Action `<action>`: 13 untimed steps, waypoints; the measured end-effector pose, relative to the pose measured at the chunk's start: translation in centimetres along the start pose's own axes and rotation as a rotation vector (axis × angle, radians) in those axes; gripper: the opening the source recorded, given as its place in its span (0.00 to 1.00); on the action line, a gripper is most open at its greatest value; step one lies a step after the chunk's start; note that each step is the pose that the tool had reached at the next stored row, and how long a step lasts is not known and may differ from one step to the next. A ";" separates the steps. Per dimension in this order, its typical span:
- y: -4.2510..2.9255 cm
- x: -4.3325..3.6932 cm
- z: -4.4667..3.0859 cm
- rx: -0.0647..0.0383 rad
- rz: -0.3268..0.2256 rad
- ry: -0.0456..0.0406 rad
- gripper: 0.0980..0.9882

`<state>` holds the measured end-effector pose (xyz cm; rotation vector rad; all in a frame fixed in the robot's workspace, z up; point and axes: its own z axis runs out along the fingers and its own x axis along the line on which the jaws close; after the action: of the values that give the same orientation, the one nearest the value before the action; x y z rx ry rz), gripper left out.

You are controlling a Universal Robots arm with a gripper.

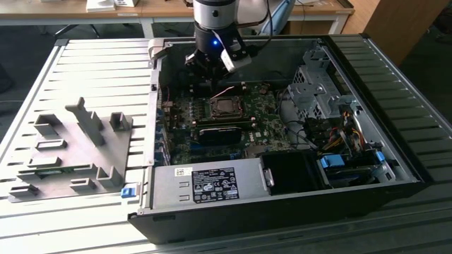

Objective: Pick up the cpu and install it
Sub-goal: 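Install the first cpu locking lever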

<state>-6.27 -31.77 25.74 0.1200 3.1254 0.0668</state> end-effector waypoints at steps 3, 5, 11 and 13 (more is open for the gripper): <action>0.05 -0.18 0.24 0.000 0.000 0.0001 0.01; 0.10 -0.28 0.40 0.000 0.000 0.0001 0.01; 0.19 -0.39 0.65 0.000 0.000 0.0002 0.01; 0.19 -0.40 0.66 0.000 0.000 0.0002 0.01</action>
<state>-5.85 -31.58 25.09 0.1200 3.1256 0.0664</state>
